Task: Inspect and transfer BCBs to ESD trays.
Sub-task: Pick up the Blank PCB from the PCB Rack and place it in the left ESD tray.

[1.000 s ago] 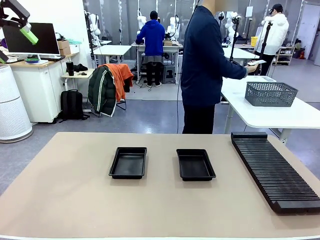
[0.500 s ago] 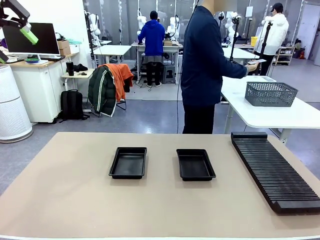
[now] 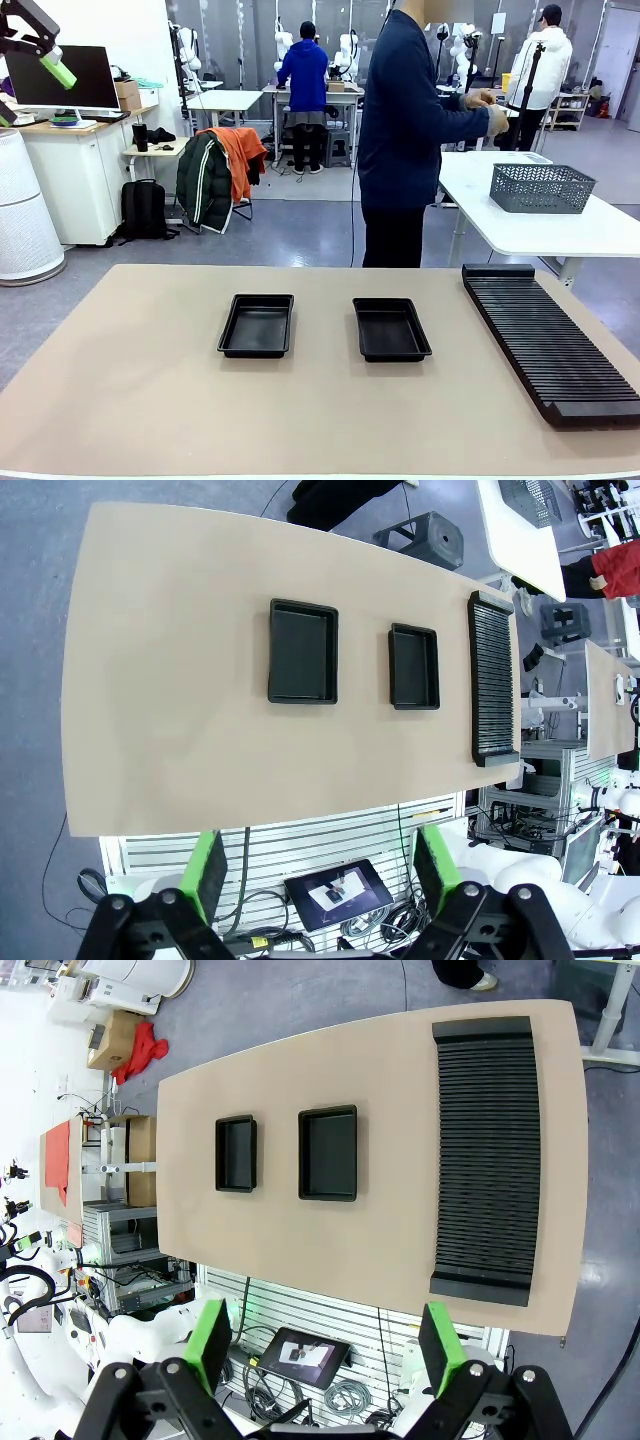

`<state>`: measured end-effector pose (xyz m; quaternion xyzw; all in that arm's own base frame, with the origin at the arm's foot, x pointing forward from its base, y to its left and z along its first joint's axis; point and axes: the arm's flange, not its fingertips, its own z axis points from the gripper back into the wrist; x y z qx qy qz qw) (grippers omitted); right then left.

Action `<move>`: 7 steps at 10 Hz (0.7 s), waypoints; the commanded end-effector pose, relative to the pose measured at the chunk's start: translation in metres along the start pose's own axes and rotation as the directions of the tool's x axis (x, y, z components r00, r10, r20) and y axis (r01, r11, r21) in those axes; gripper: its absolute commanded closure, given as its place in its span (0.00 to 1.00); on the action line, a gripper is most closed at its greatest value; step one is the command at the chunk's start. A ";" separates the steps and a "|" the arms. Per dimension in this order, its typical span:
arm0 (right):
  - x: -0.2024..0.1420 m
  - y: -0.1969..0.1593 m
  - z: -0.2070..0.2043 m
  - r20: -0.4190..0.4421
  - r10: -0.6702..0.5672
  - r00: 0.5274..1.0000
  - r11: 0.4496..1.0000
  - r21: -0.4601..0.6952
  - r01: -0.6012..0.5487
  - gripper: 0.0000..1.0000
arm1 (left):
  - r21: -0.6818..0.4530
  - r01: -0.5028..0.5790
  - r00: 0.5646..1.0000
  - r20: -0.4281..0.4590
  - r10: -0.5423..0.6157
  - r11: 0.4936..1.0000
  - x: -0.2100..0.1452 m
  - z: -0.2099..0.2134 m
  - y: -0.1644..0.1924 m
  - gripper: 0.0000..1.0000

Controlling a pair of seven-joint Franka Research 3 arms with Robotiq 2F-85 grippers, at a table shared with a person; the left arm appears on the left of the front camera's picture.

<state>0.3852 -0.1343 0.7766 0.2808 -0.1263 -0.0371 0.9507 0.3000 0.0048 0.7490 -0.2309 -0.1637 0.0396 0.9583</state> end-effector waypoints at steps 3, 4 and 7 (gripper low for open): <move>-0.001 0.000 0.000 0.000 0.002 1.000 1.000 0.001 -0.002 0.00 | 0.000 0.000 1.000 0.005 0.000 1.000 0.000 0.001 -0.001 0.00; -0.001 0.000 0.000 0.000 0.002 1.000 1.000 0.001 -0.002 0.00 | 0.000 0.000 1.000 0.005 0.000 1.000 0.000 0.001 -0.001 0.00; -0.001 0.000 0.000 0.000 0.002 1.000 1.000 0.001 -0.002 0.00 | 0.000 0.000 1.000 0.005 0.000 1.000 0.000 0.001 -0.001 0.00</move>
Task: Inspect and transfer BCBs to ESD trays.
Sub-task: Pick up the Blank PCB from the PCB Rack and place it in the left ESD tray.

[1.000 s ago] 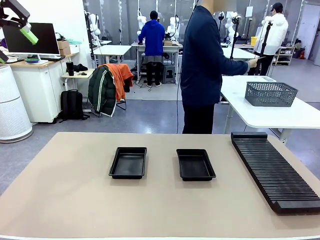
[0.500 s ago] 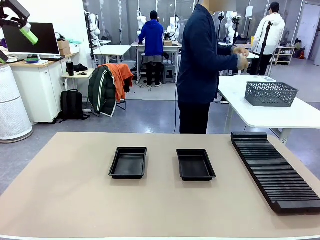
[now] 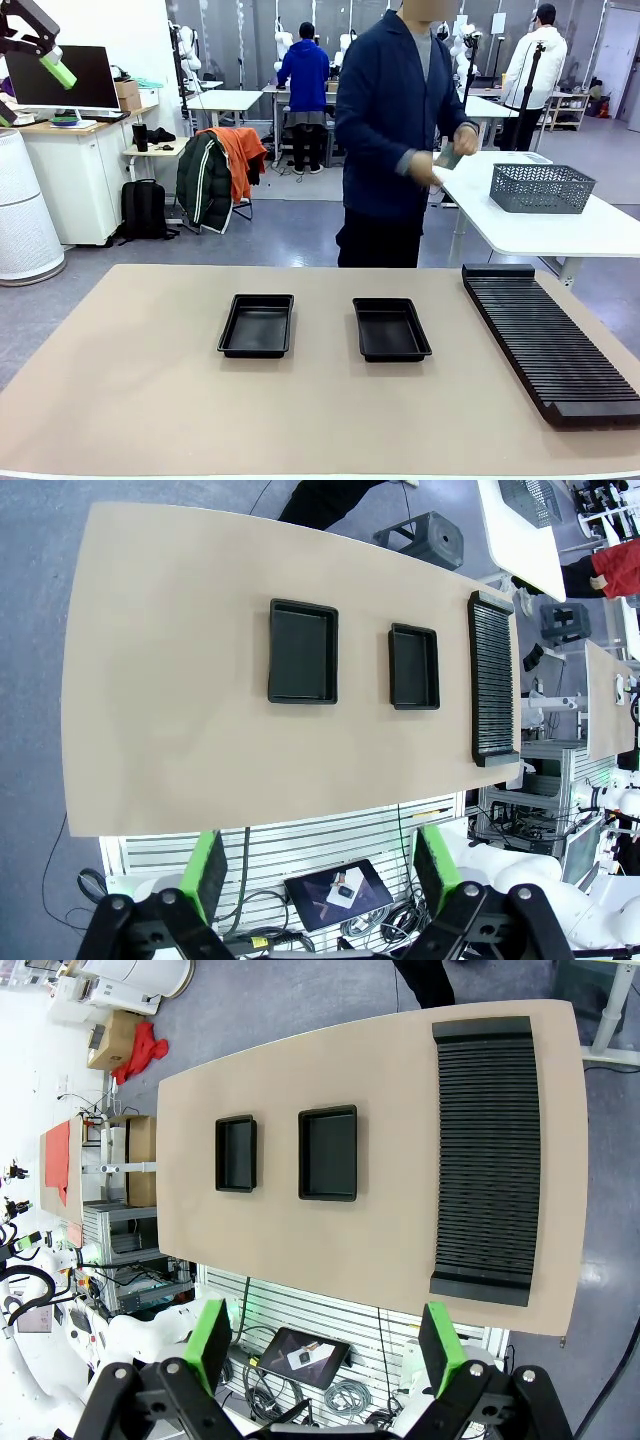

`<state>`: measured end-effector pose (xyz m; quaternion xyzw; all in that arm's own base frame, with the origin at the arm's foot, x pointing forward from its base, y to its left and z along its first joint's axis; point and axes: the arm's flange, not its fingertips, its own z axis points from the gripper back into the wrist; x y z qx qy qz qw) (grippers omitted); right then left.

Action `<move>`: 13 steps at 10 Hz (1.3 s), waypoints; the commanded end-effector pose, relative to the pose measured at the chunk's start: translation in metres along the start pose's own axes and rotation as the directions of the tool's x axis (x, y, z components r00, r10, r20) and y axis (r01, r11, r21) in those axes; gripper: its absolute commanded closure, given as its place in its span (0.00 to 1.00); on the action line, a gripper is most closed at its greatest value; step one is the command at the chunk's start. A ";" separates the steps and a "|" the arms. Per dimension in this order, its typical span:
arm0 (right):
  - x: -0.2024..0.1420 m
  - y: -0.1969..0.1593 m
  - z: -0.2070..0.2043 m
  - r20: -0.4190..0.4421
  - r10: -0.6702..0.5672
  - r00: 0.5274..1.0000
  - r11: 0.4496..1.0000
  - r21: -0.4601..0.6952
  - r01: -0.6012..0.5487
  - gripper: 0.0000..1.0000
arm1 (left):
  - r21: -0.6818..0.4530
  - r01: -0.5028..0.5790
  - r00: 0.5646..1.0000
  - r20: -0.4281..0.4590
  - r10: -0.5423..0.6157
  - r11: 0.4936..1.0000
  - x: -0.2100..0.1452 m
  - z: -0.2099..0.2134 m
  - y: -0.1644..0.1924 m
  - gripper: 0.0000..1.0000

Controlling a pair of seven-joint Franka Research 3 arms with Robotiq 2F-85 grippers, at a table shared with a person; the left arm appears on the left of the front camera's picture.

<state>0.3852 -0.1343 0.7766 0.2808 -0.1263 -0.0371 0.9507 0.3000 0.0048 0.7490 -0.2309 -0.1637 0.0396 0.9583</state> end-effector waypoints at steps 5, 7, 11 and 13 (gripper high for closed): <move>-0.001 0.000 0.000 0.000 0.002 1.000 1.000 0.001 -0.002 0.00 | 0.000 0.000 1.000 0.005 0.000 1.000 0.000 0.001 -0.001 0.00; -0.001 0.000 0.000 0.000 0.002 1.000 1.000 0.001 -0.002 0.00 | 0.000 0.000 1.000 0.005 0.000 1.000 0.000 0.001 -0.001 0.00; -0.001 0.000 0.000 0.000 0.002 1.000 1.000 0.001 -0.002 0.00 | 0.000 0.000 1.000 0.005 0.000 1.000 0.000 0.001 -0.001 0.00; -0.001 0.000 0.000 0.000 0.002 1.000 1.000 0.001 -0.002 0.00 | 0.000 0.000 1.000 0.005 0.000 1.000 0.000 0.001 -0.001 0.00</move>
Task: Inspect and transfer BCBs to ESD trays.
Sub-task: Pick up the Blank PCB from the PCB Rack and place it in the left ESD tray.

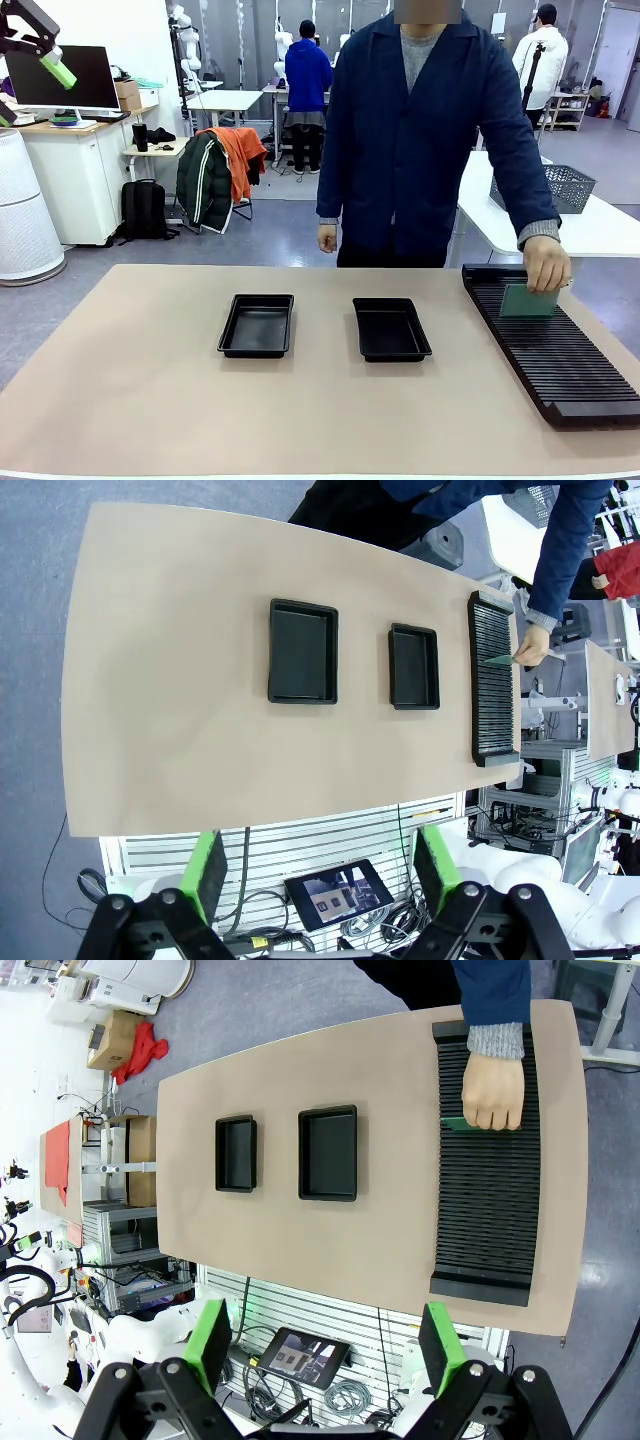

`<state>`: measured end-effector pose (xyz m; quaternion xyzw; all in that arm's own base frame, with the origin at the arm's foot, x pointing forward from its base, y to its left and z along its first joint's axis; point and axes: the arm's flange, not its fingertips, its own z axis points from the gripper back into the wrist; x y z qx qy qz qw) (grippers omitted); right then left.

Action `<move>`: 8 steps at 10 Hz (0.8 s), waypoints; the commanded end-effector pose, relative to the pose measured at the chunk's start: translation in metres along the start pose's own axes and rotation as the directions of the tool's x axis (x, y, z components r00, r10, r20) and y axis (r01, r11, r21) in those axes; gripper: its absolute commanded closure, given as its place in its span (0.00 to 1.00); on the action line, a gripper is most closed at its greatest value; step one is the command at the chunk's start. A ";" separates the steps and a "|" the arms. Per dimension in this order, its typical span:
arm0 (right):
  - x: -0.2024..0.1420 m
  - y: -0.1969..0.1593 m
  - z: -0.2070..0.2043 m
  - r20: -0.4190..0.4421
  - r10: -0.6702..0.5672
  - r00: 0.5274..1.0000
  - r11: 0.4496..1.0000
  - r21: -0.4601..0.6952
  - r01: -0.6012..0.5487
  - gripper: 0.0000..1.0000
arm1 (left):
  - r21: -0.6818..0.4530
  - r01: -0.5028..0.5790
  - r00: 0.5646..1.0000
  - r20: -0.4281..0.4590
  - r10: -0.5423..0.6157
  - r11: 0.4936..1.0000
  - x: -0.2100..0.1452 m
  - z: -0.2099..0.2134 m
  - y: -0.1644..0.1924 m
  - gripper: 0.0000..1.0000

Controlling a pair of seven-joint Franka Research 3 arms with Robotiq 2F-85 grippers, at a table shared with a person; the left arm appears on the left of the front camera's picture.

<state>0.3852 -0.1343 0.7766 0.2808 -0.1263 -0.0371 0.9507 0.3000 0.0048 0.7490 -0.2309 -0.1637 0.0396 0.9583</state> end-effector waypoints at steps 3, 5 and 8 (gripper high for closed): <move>-0.001 0.000 0.000 0.000 0.001 1.000 1.000 0.001 -0.001 0.00 | 0.000 0.000 1.000 0.005 0.000 1.000 0.000 0.001 -0.001 0.00; -0.001 0.000 0.000 0.000 0.001 1.000 1.000 0.001 -0.001 0.00 | 0.000 0.000 1.000 0.005 0.000 1.000 0.000 0.001 -0.001 0.00; -0.001 0.000 0.000 0.000 0.001 1.000 1.000 0.001 -0.001 0.00 | 0.000 0.000 1.000 0.005 0.000 1.000 0.000 0.001 -0.001 0.00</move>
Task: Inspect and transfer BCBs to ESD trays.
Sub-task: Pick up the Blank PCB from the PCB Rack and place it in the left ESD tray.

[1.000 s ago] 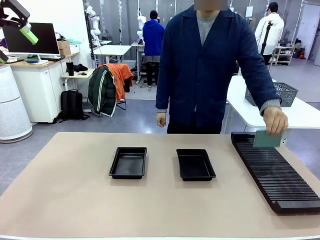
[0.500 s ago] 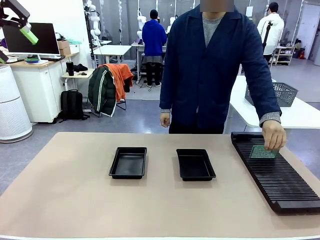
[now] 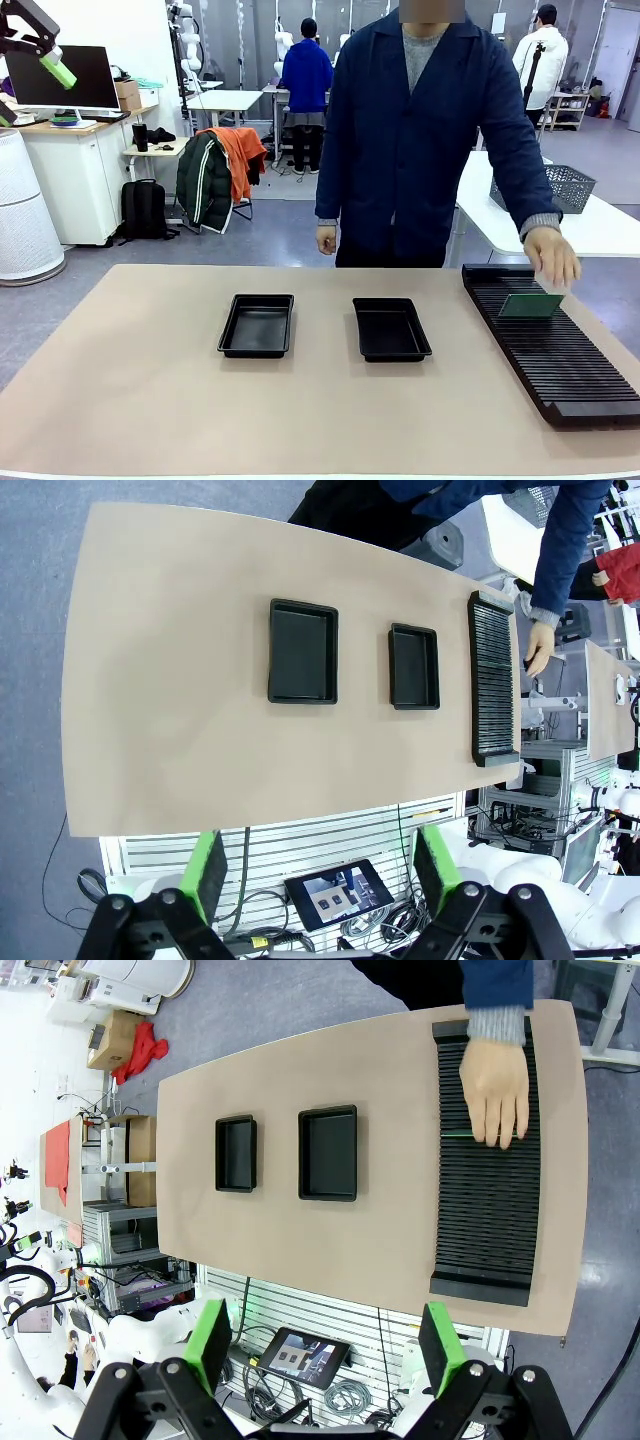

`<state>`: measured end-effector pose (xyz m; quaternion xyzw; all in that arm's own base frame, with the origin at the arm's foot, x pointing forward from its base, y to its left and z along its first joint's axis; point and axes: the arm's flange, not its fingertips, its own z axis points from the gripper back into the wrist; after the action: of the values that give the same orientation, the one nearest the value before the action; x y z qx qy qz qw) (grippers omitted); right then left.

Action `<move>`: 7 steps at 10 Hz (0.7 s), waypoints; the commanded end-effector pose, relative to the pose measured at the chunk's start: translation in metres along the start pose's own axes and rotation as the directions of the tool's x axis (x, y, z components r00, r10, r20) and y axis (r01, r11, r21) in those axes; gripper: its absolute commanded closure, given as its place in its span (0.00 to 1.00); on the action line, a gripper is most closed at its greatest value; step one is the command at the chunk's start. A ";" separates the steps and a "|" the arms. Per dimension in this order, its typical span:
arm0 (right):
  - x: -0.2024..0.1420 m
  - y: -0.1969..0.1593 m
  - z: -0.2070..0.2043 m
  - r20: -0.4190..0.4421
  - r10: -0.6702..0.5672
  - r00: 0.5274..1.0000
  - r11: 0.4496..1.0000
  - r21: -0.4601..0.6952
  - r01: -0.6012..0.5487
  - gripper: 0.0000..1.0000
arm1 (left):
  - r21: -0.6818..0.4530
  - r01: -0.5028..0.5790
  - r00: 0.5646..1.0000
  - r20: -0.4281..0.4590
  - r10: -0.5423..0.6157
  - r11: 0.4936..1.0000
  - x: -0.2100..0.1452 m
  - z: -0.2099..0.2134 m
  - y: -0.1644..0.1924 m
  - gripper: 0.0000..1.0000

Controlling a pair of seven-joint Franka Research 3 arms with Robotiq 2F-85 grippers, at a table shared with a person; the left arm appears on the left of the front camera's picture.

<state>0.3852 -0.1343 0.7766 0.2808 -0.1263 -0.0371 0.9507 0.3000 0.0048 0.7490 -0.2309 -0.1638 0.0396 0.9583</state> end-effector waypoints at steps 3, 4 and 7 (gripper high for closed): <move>-0.001 0.000 0.000 0.000 0.001 1.000 1.000 0.001 -0.001 0.00 | 0.000 0.000 1.000 0.005 0.000 1.000 0.000 0.001 0.000 0.00; -0.001 0.000 0.000 0.000 0.001 1.000 1.000 0.001 -0.001 0.00 | 0.000 0.000 1.000 0.005 0.000 1.000 0.000 0.001 0.000 0.00; -0.001 0.000 0.000 0.000 0.001 1.000 1.000 0.001 -0.001 0.00 | 0.000 0.000 1.000 0.005 0.000 1.000 0.000 0.001 0.000 0.00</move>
<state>0.3852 -0.1343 0.7766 0.2808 -0.1263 -0.0371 0.9507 0.3000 0.0048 0.7490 -0.2309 -0.1638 0.0396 0.9583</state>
